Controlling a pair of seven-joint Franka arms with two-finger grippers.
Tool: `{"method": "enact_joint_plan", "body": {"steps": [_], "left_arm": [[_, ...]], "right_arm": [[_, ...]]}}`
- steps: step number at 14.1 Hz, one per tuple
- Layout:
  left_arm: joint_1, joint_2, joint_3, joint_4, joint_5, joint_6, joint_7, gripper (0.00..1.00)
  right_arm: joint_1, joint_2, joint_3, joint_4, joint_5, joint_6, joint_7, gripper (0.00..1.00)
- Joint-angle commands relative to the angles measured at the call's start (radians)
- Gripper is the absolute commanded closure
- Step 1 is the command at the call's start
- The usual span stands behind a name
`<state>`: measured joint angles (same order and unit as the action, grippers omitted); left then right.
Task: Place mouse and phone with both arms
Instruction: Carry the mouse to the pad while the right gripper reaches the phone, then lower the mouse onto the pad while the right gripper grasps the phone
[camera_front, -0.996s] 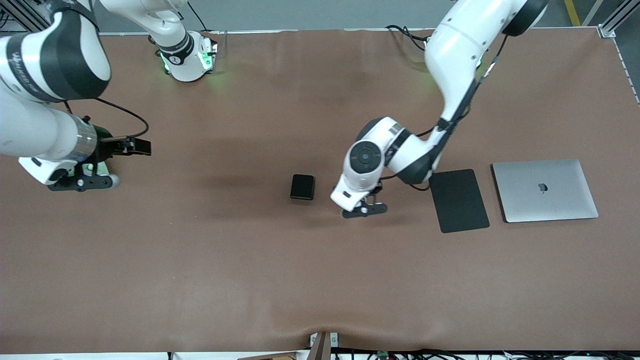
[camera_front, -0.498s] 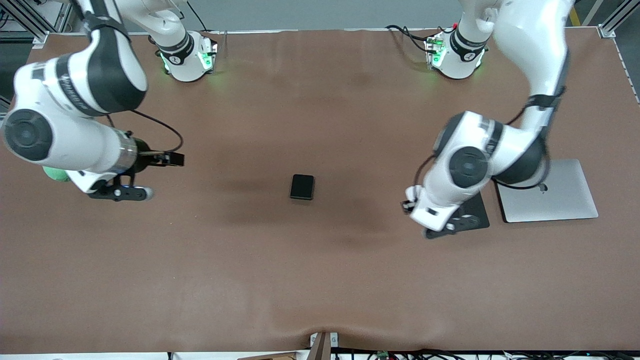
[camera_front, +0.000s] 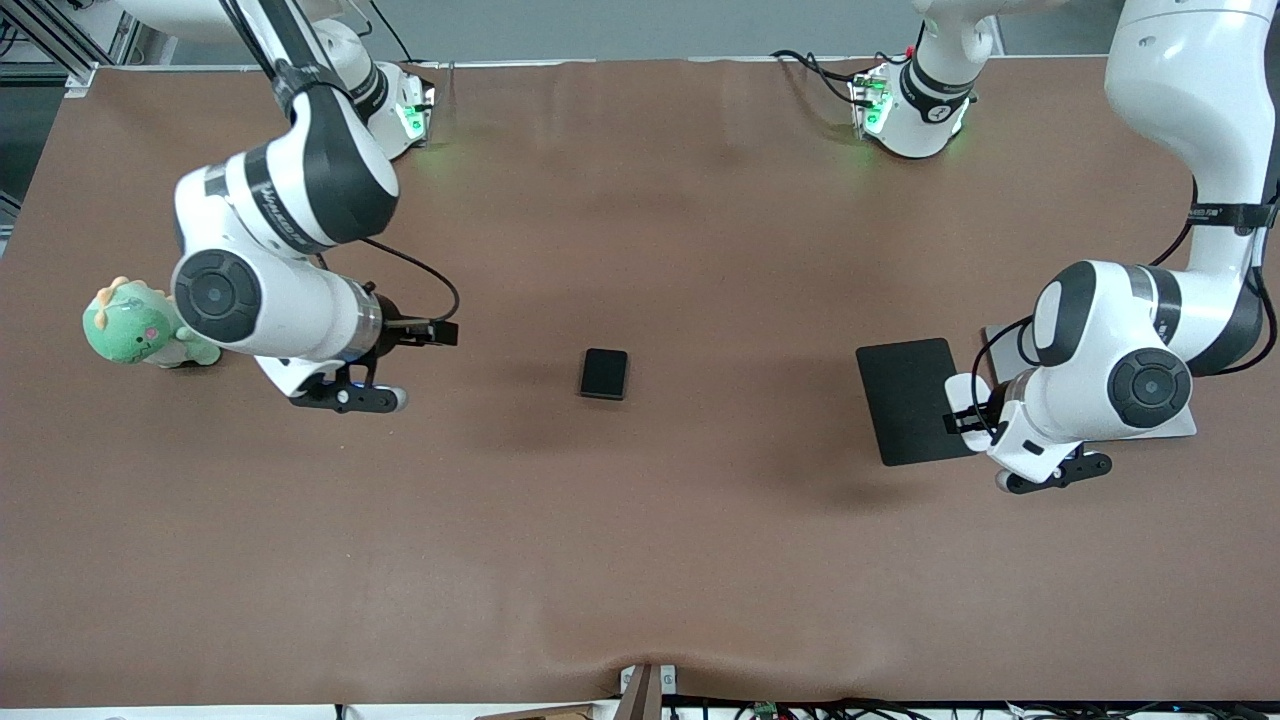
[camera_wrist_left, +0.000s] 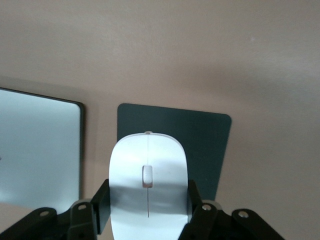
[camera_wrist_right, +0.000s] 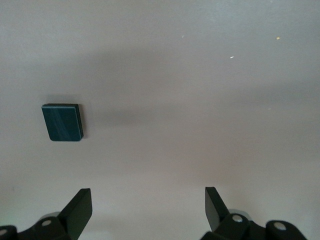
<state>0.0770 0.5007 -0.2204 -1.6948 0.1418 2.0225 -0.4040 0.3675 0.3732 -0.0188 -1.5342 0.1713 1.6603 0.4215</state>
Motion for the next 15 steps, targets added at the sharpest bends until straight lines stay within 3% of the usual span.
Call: {"method": "enact_joint_plan", "body": {"steps": [1,8,15], "left_arm": [[0.016,-0.028,-0.014,-0.161,0.024,0.172,-0.004,1.00],[0.015,-0.016,-0.036,-0.204,0.025,0.189,-0.001,1.00],[0.020,0.015,-0.036,-0.266,0.025,0.298,-0.001,1.00]], "right_arm": [[0.071,0.053,-0.006,0.017,0.016,0.065,0.101,0.00],[0.148,0.170,-0.006,0.014,0.016,0.225,0.172,0.00],[0.229,0.272,-0.007,0.012,0.013,0.389,0.264,0.00]]}}
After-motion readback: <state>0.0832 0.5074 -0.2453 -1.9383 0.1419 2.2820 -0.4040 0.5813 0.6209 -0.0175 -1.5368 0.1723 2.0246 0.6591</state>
